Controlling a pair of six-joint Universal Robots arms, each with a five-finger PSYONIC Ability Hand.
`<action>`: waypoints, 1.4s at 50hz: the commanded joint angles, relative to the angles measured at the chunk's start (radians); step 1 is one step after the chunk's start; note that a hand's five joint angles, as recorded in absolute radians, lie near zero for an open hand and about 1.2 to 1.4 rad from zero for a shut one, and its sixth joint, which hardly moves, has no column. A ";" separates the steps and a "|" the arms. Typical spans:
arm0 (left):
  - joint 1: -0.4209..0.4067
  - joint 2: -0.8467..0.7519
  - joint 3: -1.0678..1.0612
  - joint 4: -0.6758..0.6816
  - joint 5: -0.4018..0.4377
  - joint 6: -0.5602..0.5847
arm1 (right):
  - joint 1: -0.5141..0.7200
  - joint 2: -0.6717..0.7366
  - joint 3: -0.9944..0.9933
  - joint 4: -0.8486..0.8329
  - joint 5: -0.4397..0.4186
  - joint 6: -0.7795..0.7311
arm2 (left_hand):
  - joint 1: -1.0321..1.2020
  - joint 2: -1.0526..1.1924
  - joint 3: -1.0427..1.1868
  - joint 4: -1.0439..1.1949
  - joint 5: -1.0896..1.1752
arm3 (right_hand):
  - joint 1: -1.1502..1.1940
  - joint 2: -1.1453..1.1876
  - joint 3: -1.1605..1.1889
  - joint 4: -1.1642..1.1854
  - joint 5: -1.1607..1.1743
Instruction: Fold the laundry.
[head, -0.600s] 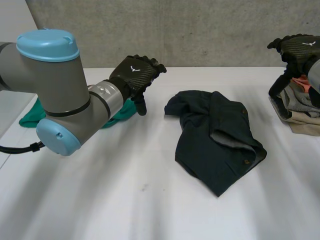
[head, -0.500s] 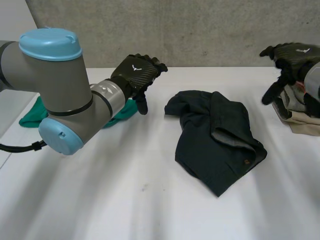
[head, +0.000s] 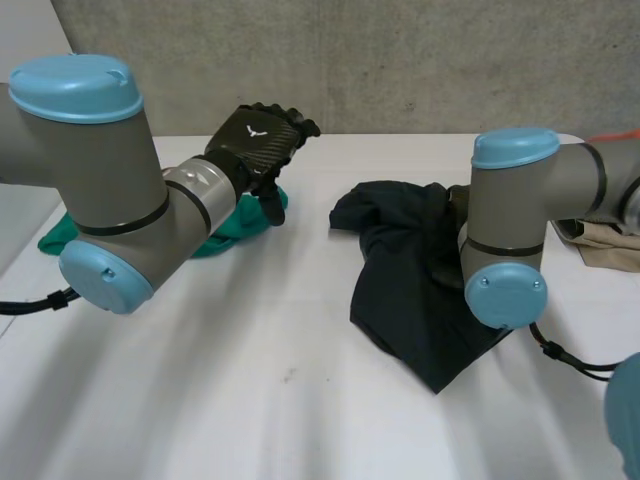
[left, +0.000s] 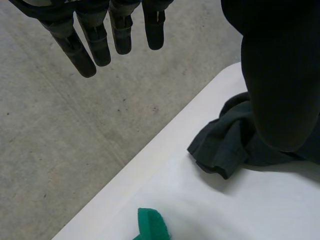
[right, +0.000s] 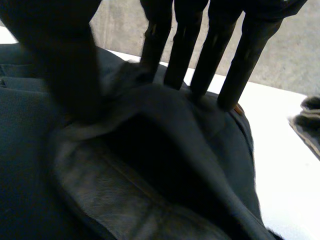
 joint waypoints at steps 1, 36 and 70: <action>0.020 -0.004 0.028 0.018 0.002 -0.016 | 0.019 -0.109 0.008 0.011 -0.073 -0.032 | -0.042 -0.033 -0.046 -0.032 -0.055 | 0.462 0.455 0.474 0.476 0.493; 0.059 -0.156 0.240 -0.083 -0.007 -0.042 | -0.139 -0.788 0.281 0.128 -0.685 -0.229 | 1.180 1.189 1.176 1.190 1.167 | 0.462 0.455 0.474 0.476 0.493; -0.004 0.277 -0.185 -0.029 -0.050 0.064 | -0.132 -0.761 0.381 0.416 -0.541 0.274 | 1.180 1.189 1.176 1.190 1.167 | -0.748 -0.755 -0.736 -0.734 -0.717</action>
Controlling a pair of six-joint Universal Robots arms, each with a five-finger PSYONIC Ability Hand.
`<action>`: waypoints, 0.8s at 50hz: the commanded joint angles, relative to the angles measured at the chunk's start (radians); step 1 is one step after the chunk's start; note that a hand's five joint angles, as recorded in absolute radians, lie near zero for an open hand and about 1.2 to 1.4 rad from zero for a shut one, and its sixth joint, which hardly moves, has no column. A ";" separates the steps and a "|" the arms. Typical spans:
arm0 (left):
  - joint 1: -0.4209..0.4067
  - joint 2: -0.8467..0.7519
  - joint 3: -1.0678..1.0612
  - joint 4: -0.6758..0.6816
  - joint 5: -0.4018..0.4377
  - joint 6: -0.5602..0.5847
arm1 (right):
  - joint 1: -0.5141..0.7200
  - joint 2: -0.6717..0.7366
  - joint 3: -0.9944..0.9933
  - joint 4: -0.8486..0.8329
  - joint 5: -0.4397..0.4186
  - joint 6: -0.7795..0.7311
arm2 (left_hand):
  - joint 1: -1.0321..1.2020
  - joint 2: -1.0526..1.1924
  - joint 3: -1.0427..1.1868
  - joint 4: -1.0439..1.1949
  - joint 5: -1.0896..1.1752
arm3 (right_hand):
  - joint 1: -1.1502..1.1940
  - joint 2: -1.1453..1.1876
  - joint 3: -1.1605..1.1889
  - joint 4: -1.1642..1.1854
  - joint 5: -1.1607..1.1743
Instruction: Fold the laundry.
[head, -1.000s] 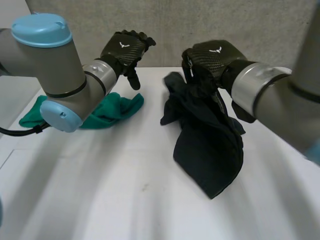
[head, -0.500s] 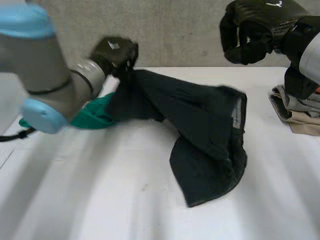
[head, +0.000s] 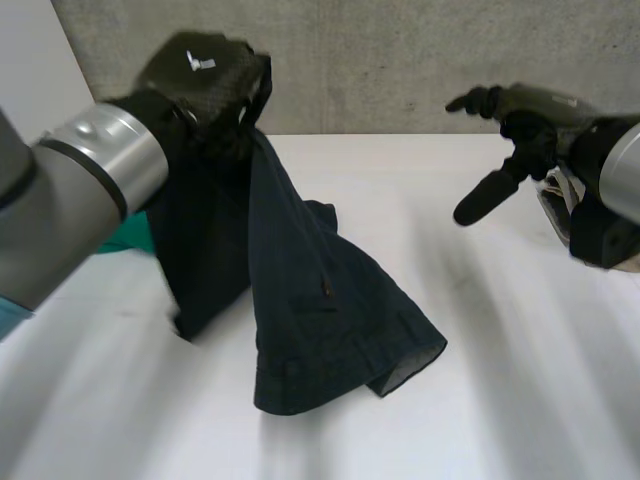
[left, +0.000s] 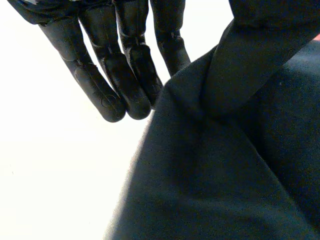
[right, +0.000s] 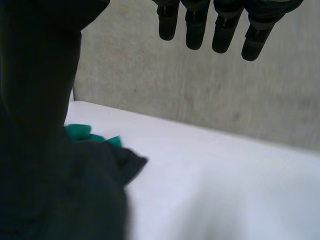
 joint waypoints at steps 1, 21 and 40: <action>-0.036 -0.090 0.012 -0.005 -0.074 0.058 | 0.047 -0.045 0.081 0.107 -0.031 0.276 | 0.210 0.201 0.207 0.202 0.251 | -0.039 -0.027 -0.027 -0.028 -0.040; -0.058 -0.171 0.083 -0.005 -0.114 0.018 | 0.477 0.370 0.096 -0.270 0.342 0.440 | 0.210 0.201 0.207 0.202 0.251 | -0.048 -0.036 -0.036 -0.037 -0.048; 0.034 -0.113 0.000 -0.006 -0.094 0.002 | 0.361 0.413 -0.119 -0.173 0.510 0.120 | 0.210 0.201 0.207 0.202 0.251 | 1.174 1.186 1.186 1.185 1.173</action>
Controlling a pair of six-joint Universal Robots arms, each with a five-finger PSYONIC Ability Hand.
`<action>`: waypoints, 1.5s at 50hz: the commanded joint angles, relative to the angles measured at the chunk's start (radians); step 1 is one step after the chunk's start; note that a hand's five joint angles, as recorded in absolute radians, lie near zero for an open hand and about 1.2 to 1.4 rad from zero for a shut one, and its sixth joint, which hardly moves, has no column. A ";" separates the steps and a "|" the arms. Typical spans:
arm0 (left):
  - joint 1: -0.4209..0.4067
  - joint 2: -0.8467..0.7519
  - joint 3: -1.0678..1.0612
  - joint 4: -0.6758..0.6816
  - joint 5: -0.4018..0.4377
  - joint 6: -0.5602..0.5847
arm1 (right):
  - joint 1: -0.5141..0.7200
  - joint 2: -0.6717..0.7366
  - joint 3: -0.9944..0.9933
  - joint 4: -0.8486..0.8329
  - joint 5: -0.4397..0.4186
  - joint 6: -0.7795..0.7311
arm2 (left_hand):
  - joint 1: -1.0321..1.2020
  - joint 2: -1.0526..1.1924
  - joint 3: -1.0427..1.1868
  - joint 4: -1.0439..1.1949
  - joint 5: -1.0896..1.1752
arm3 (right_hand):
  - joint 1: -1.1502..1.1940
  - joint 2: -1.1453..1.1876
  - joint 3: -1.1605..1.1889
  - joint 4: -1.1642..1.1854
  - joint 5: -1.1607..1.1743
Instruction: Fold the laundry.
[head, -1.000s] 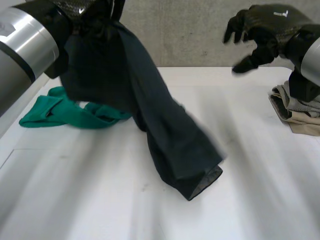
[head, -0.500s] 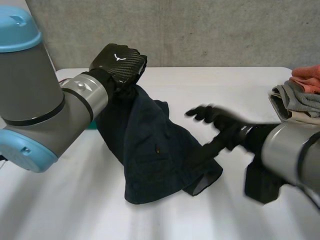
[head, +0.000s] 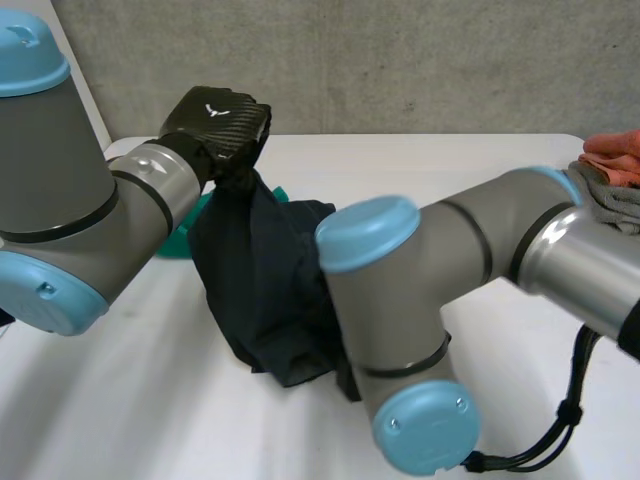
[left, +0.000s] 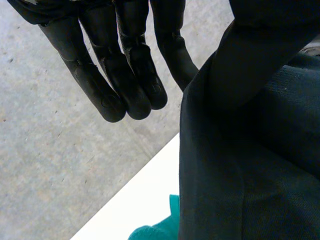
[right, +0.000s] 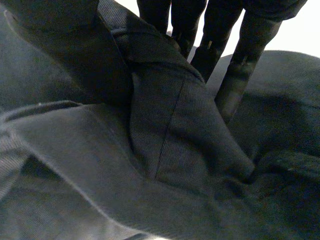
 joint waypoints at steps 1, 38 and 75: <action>0.057 0.044 -0.054 -0.006 0.038 -0.004 | -0.198 -0.218 0.061 -0.020 -0.062 -0.506 | 0.210 0.201 0.207 0.202 0.251 | 0.276 0.221 0.246 0.205 0.224; 0.017 -0.172 0.089 0.008 -0.037 -0.020 | -0.408 -0.218 0.006 -0.118 -0.362 -0.938 | -0.944 -0.952 -0.946 -0.951 -0.903 | -0.946 -1.001 -0.976 -1.017 -0.998; 0.123 -0.573 0.494 -0.364 0.218 -0.132 | -0.175 0.029 0.096 -0.169 0.043 -0.446 | 0.210 0.201 0.207 0.202 0.251 | 0.221 0.166 0.191 0.150 0.169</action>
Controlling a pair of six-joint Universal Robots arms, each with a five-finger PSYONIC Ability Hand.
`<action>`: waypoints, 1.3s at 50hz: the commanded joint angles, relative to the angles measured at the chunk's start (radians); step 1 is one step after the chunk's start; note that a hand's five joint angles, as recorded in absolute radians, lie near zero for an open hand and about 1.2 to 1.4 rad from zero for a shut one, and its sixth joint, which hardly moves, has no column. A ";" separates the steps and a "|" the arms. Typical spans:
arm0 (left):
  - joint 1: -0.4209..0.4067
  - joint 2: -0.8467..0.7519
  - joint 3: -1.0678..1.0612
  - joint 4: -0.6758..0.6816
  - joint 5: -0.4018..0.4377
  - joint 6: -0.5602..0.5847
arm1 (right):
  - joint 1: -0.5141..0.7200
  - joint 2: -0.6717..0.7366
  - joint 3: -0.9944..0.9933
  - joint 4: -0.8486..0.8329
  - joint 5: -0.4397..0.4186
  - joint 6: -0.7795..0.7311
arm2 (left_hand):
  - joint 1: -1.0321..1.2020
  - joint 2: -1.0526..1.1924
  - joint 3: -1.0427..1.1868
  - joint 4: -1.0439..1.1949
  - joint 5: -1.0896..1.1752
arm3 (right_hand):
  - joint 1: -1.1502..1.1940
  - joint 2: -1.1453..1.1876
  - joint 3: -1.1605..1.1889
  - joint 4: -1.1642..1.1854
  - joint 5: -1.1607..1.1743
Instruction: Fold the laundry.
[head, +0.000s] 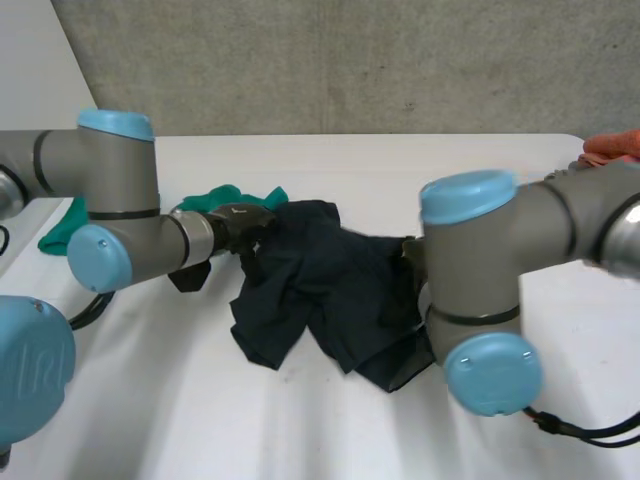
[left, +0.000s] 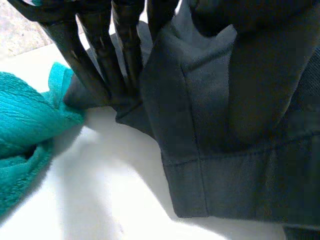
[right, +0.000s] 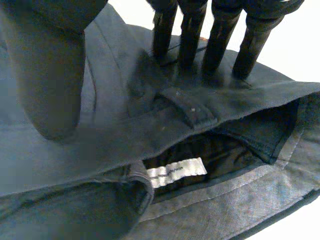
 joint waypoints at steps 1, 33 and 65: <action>-0.025 0.043 -0.013 0.050 -0.073 -0.022 | 0.019 0.062 -0.052 -0.042 0.053 -0.039 | 0.749 0.770 0.788 0.785 0.785 | 0.876 0.881 0.875 0.880 0.872; -0.039 1.031 -0.267 -0.014 -0.150 0.007 | -0.365 -0.524 -0.477 0.409 -0.539 -0.481 | 0.749 0.770 0.788 0.785 0.785 | 0.876 0.882 0.876 0.880 0.872; -0.031 0.126 0.317 0.552 -0.315 0.165 | -0.237 -0.009 -0.341 -0.572 -0.244 -0.654 | -0.473 -0.452 -0.433 -0.437 -0.436 | -0.346 -0.340 -0.346 -0.342 -0.350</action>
